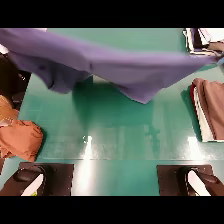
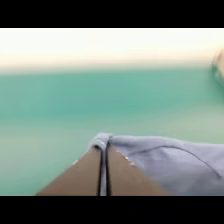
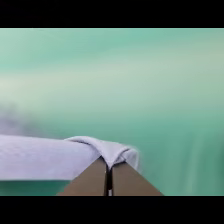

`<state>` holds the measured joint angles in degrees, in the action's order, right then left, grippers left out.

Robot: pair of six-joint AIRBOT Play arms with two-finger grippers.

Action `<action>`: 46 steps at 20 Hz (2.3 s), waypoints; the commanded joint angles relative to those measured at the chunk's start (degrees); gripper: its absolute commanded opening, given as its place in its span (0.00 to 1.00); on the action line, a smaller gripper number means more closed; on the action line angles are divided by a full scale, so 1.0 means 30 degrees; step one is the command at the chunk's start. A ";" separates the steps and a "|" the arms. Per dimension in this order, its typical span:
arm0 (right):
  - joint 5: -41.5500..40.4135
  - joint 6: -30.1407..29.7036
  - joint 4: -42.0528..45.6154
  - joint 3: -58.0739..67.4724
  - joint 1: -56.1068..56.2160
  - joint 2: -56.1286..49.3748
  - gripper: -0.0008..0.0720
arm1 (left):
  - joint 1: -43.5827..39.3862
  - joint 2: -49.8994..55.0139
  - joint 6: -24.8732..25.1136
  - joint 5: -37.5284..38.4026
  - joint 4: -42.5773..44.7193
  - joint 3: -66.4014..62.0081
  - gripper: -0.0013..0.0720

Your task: Fold the shirts.

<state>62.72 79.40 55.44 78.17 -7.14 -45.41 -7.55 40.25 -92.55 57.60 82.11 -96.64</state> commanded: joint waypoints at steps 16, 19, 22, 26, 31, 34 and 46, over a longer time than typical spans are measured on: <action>1.0382 0.2171 0.8211 1.0112 0.0080 -0.7672 0.03 | 0.0015 0.7191 -0.0153 0.4124 0.0918 -0.0670 0.05; 1.0236 0.2164 0.8247 0.7133 0.0539 -1.0724 0.03 | 0.0015 1.0484 -0.0095 0.3490 -0.0692 0.2623 0.05; 0.9231 0.2164 0.8204 0.5085 0.1129 -1.4069 0.03 | 0.0015 1.3959 0.0437 0.1399 -0.1661 0.4109 0.05; 0.5785 0.2157 0.7774 0.6484 0.1559 -1.7806 0.03 | 0.0809 1.7296 0.0736 -0.2667 -0.2302 0.3308 0.05; 0.4779 0.2149 0.6725 1.1016 0.1559 -1.9657 0.03 | 0.2579 1.8083 0.2157 -0.4160 -0.5559 0.1545 0.05; 0.4677 0.2149 0.6776 1.2335 0.1537 -1.9431 0.03 | 0.3075 1.8017 0.3024 -0.2688 -0.5508 0.0372 0.05; 0.4124 0.2157 0.7009 0.1479 0.2208 -1.4455 0.04 | 0.3104 1.7988 0.5005 0.5049 -0.5064 0.4670 0.05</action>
<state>81.62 85.86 76.75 93.21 -1.10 -93.93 1.69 94.19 -77.91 71.59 66.83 -86.87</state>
